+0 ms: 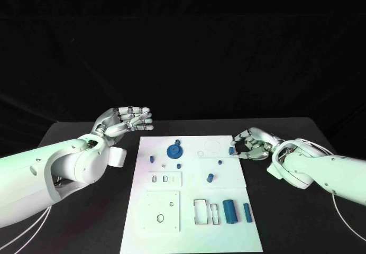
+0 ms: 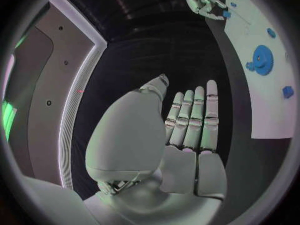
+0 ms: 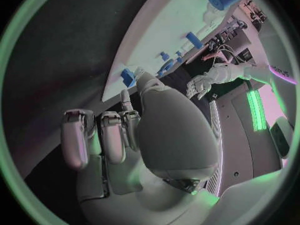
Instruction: Assemble the parts on the task board
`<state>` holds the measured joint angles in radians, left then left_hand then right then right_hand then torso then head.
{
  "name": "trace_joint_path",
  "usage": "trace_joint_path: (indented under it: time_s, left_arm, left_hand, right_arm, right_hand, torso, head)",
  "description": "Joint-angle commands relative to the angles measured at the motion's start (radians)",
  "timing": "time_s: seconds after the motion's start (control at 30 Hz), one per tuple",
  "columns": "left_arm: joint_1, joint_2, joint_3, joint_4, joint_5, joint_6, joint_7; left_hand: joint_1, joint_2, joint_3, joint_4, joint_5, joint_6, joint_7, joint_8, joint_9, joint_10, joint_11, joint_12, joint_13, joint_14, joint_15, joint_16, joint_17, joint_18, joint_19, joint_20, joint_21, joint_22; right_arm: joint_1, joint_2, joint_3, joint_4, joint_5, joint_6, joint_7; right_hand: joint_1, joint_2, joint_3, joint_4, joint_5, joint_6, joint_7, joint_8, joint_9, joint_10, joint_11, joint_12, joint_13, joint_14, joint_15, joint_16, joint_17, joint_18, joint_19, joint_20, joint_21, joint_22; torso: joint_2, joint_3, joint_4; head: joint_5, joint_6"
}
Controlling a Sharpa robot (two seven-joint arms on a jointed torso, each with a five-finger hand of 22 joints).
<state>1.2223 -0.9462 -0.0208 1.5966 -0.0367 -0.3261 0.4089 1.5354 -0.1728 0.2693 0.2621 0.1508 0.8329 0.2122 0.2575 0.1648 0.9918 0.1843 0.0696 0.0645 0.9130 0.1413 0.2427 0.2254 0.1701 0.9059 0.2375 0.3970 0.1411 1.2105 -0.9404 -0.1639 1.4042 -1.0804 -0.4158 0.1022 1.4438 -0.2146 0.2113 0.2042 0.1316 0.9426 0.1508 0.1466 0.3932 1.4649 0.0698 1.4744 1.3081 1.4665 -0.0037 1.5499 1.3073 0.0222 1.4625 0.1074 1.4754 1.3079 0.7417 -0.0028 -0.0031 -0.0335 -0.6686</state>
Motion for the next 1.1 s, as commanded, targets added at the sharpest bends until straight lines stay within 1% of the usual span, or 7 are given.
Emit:
trace_joint_path:
  time_s: [0.03,0.1,0.33,0.4,0.53,0.67,1.1]
  left_arm:
    - [0.0,0.0,0.001,0.003,0.003,0.018,0.012]
    - [0.0,0.0,0.001,0.003,0.003,0.018,0.011]
    - [0.001,-0.001,0.001,0.004,0.003,0.017,0.011]
    - [0.001,-0.002,0.001,0.004,0.003,0.017,0.01]
    - [0.001,-0.002,0.001,0.004,0.003,0.018,0.01]
    - [0.001,-0.002,0.001,0.004,0.003,0.017,0.009]
    - [0.001,-0.004,0.001,0.005,0.003,0.018,0.007]
  left_hand:
    - [0.006,0.001,0.0,-0.008,-0.004,-0.002,0.013,-0.004,0.0,0.002,0.0,-0.003,0.001,0.004,0.005,-0.005,0.001,0.007,-0.008,-0.001,-0.005,-0.001]
    - [0.006,0.001,0.0,-0.008,-0.004,-0.002,0.013,-0.004,0.0,0.002,0.0,-0.003,0.001,0.004,0.005,-0.005,0.001,0.007,-0.008,-0.001,-0.005,-0.001]
    - [0.006,0.001,0.0,-0.008,-0.004,-0.002,0.013,-0.004,0.0,0.002,0.0,-0.003,0.001,0.004,0.005,-0.005,0.001,0.007,-0.008,-0.001,-0.005,-0.001]
    - [0.006,0.001,0.0,-0.008,-0.004,-0.002,0.013,-0.004,0.0,0.002,0.0,-0.003,0.001,0.004,0.005,-0.005,0.001,0.007,-0.008,-0.001,-0.005,-0.001]
    - [0.006,0.001,0.0,-0.008,-0.004,-0.002,0.013,-0.004,0.0,0.002,0.0,-0.003,0.001,0.004,0.005,-0.005,0.001,0.007,-0.008,-0.001,-0.005,-0.001]
    - [0.006,0.001,0.001,-0.008,-0.004,-0.002,0.013,-0.004,0.0,0.003,0.0,-0.003,0.001,0.004,0.005,-0.005,0.002,0.008,-0.01,0.0,-0.006,-0.002]
    - [0.006,0.001,0.001,-0.008,-0.004,-0.002,0.013,-0.004,0.0,0.003,0.0,-0.003,0.001,0.004,0.005,-0.005,0.002,0.008,-0.011,0.0,-0.007,-0.003]
  right_arm:
    - [-0.003,0.006,0.0,-0.002,-0.003,0.011,-0.004]
    - [-0.003,0.009,0.0,-0.003,-0.003,0.012,-0.005]
    - [-0.005,0.014,0.0,-0.006,-0.003,0.011,-0.008]
    - [-0.005,0.015,0.0,-0.008,-0.003,0.011,-0.008]
    - [-0.005,0.017,0.0,-0.012,-0.003,0.011,-0.01]
    - [-0.005,0.018,0.0,-0.015,-0.003,0.012,-0.013]
    - [-0.005,0.027,0.0,-0.018,-0.017,0.013,-0.028]
  right_hand:
    - [-0.007,0.006,0.001,0.005,0.0,0.008,0.003,-0.003,-0.001,0.038,0.001,0.003,0.181,0.088,0.006,-0.001,0.194,0.008,0.027,0.003,0.001,0.177]
    - [-0.008,0.007,0.001,0.006,0.0,0.009,0.003,-0.003,0.0,0.039,0.001,0.004,0.182,0.088,0.006,0.0,0.195,0.008,0.027,0.003,0.002,0.178]
    - [-0.01,0.014,0.006,0.01,0.0,0.019,0.001,0.0,0.001,0.043,0.0,0.009,0.186,0.089,0.005,0.0,0.198,0.007,0.031,0.003,0.005,0.181]
    - [-0.012,0.02,0.01,0.012,0.0,0.025,0.0,0.002,0.002,0.045,-0.001,0.011,0.188,0.089,0.004,0.001,0.199,0.007,0.032,0.002,0.006,0.182]
    - [-0.011,0.038,0.03,0.016,0.001,0.047,-0.008,0.009,0.004,0.049,-0.008,0.016,0.192,0.09,-0.001,0.002,0.202,0.006,0.036,-0.002,0.009,0.186]
    - [-0.01,0.047,0.043,0.016,0.001,0.058,-0.012,0.014,0.005,0.051,-0.012,0.019,0.195,0.091,-0.005,0.003,0.206,0.005,0.038,-0.005,0.012,0.189]
    - [-0.008,0.047,0.048,0.014,0.0,0.061,-0.013,0.014,0.005,0.053,-0.013,0.021,0.197,0.091,-0.006,0.004,0.207,0.003,0.042,-0.006,0.016,0.192]
  torso:
    - [0.0,-0.0003,-0.0004]
    - [0.0,-0.0007,-0.0005]
    - [-0.001,-0.0001,-0.0026]
    - [-0.001,0.0,-0.0026]
    - [-0.002,0.0001,-0.001]
    - [-0.002,0.0002,-0.0016]
    - [-0.001,-0.0005,-0.0017]
  head:
    - [0.001,-0.002]
    - [0.002,-0.003]
    - [0.005,-0.005]
    - [0.005,-0.005]
    - [0.005,-0.007]
    - [0.006,-0.007]
    - [0.006,-0.01]
